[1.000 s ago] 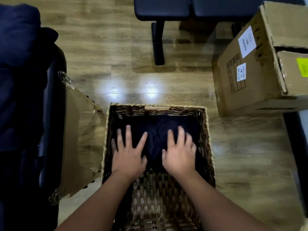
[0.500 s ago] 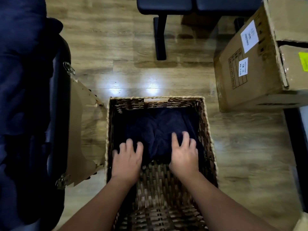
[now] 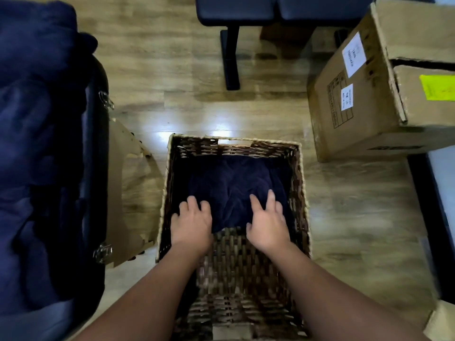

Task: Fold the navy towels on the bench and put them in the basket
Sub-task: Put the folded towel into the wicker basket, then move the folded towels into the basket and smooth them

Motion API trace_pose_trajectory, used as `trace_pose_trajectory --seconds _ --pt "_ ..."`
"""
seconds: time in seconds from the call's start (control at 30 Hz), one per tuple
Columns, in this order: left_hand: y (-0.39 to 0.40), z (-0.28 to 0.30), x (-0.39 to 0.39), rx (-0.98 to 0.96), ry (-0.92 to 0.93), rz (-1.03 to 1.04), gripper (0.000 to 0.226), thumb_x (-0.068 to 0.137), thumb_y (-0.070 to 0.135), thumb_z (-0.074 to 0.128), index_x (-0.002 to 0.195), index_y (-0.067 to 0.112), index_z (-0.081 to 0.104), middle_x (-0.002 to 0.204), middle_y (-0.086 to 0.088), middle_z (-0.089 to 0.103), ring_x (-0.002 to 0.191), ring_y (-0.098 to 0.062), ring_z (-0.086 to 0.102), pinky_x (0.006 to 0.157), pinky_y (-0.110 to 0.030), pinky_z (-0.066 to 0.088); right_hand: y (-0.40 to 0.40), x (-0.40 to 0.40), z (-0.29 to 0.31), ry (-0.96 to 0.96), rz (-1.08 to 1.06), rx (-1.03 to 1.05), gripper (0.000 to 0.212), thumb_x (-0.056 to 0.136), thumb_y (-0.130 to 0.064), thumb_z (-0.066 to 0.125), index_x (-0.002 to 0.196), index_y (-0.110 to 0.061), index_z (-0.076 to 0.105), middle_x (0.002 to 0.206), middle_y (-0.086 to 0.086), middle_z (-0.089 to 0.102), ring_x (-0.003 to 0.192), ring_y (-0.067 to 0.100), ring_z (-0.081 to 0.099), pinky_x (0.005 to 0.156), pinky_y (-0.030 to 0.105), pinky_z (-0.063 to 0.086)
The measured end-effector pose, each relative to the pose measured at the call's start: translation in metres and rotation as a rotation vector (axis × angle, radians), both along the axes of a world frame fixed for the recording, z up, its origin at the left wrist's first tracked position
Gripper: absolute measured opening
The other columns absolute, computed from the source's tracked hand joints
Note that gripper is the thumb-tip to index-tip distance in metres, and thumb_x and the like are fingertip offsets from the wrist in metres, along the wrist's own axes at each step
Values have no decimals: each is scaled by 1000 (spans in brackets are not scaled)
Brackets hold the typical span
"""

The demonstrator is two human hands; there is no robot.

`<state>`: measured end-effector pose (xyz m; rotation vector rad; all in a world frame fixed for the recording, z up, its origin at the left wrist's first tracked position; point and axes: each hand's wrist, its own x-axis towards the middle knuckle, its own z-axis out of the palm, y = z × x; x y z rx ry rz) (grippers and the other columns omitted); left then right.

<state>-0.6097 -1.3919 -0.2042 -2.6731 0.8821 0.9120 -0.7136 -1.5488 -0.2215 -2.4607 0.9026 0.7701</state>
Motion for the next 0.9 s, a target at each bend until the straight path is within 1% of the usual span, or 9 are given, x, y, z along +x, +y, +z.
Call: trace_pose_trajectory --seconds 0.1,0.2,0.27,0.33,0.4,0.53,0.67,0.73,0.9 --pt "9 19 -1 -16 19 2 52 91 43 58 131 14 42 130 -12 38 119 -32 42 88 -42 47 10 -7 12 -21 3 31 73 99 -35 55 161 -27 16 167 17 -9 153 37 4 122 47 22" --pt "19 34 0 -106 94 58 37 95 31 51 127 12 47 129 -12 43 120 -33 44 92 -44 47 17 -12 30 -9 -36 78 69 100 -39 53 160 -25 22 168 14 5 154 35 8 122 47 24" --pt "27 43 0 -197 133 97 31 98 28 47 123 11 51 126 -13 48 119 -34 47 96 -44 46 22 -16 43 -4 -81 149 65 100 -39 53 158 -22 30 163 13 25 149 33 24 117 46 33" --pt "37 55 1 -278 148 120 27 99 29 48 116 10 55 120 -13 53 115 -34 53 95 -44 47 28 -20 58 0 -154 245 64 98 -41 57 156 -20 37 151 9 47 135 28 47 108 39 44" --pt "47 68 2 -335 181 150 27 99 32 49 113 10 58 116 -13 56 112 -35 57 90 -42 48 36 -24 74 13 -224 306 65 97 -45 59 154 -19 42 142 4 58 125 23 57 101 30 48" --pt "78 97 5 -404 212 202 30 100 37 50 110 12 62 111 -11 63 106 -33 62 82 -37 47 63 -28 111 -2 -311 379 65 98 -53 56 152 -20 44 145 1 56 129 21 55 99 28 43" --pt "118 117 4 -438 283 323 26 98 37 54 91 15 64 96 -8 71 98 -31 65 73 -33 45 88 -29 145 -26 -416 524 64 97 -58 56 150 -23 48 150 -3 51 134 21 50 105 31 39" --pt "137 127 1 -479 319 389 24 98 36 58 92 15 69 92 -5 72 94 -26 65 77 -32 48 99 -33 154 -65 -396 536 64 96 -59 57 148 -22 50 149 -3 53 133 20 50 109 33 39" --pt "191 154 -22 -620 317 529 22 97 26 62 76 21 67 73 7 66 76 -13 62 67 -26 41 127 -41 168 -88 -265 558 62 96 -58 58 146 -21 54 148 -3 53 132 19 51 107 32 39"
